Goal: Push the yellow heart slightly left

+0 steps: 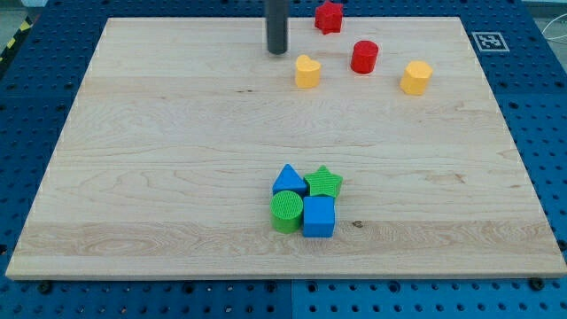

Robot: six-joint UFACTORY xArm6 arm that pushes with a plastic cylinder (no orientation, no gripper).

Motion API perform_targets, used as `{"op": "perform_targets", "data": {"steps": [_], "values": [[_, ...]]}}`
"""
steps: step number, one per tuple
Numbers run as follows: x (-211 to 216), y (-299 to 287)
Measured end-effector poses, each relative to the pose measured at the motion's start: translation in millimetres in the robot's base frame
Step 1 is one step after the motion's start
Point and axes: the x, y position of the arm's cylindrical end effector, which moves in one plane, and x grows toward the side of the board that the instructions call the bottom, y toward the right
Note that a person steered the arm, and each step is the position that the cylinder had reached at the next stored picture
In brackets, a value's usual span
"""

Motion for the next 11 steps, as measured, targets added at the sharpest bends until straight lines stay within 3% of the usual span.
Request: {"op": "perform_targets", "data": {"steps": [2, 4, 5, 7, 8, 11], "values": [[70, 3], [39, 27], [31, 66], [100, 63], [115, 28], [70, 8]]}}
